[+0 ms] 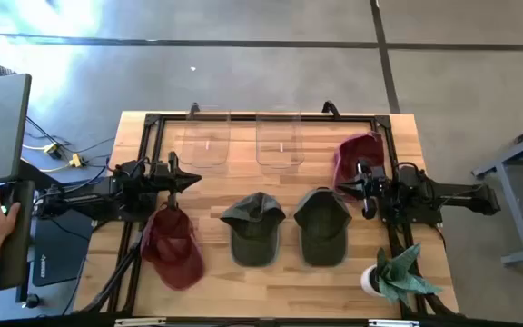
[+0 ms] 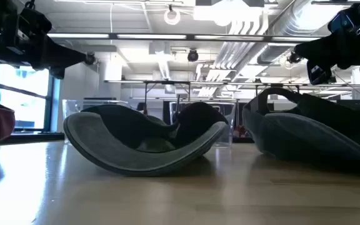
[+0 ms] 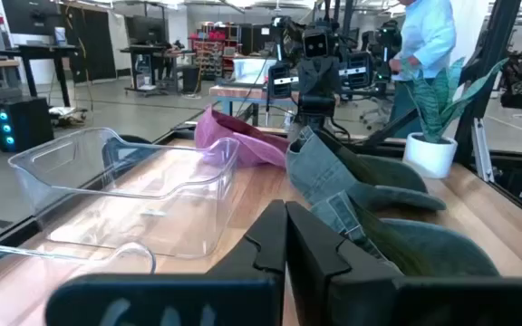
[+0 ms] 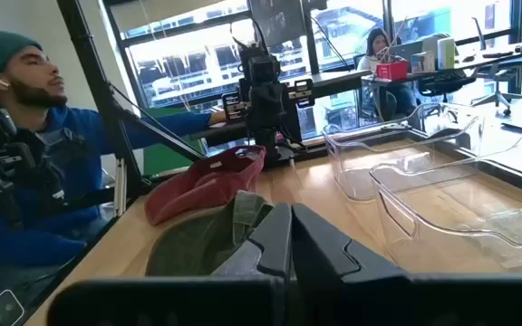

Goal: Pick & Place hat

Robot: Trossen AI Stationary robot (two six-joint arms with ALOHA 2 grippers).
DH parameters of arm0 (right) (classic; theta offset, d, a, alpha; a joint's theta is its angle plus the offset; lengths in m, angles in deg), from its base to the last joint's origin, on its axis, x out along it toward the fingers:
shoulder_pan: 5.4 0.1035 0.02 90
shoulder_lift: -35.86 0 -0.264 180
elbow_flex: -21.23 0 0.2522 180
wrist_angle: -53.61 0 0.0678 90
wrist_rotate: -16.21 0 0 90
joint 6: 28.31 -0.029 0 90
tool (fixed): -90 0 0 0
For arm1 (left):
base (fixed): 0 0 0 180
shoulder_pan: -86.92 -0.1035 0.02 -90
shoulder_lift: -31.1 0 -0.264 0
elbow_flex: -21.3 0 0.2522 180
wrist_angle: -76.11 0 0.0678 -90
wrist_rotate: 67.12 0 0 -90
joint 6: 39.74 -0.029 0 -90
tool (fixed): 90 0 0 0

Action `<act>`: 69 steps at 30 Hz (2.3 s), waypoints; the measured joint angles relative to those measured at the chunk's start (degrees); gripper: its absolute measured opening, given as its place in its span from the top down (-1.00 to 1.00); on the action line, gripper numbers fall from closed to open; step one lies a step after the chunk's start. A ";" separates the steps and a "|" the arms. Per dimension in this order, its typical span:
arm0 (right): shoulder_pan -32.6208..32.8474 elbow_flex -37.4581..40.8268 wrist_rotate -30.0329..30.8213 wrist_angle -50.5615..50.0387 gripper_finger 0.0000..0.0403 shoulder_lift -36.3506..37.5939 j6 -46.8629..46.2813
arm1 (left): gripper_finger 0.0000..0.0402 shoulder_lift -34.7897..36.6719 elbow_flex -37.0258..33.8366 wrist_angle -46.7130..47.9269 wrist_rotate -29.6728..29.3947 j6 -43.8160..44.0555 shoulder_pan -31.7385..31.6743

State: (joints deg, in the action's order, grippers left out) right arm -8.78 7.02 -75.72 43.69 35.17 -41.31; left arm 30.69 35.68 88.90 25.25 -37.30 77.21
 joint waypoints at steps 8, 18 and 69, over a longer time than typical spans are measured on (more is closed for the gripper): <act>-0.01 -0.01 0.00 0.00 0.97 -0.02 0.00 | 1.00 0.00 0.00 0.02 -0.02 0.00 -0.02; 0.00 -0.02 0.02 0.00 0.97 -0.02 0.00 | 1.00 0.00 0.00 0.00 0.00 0.00 -0.02; 6.30 -10.12 17.13 13.20 0.91 -16.49 6.93 | 1.00 0.00 0.00 0.01 -0.02 0.00 0.00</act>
State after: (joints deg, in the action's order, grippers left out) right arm -2.47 -3.10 -58.60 56.89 18.67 -34.38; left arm 30.69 35.68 88.91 25.23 -37.30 77.21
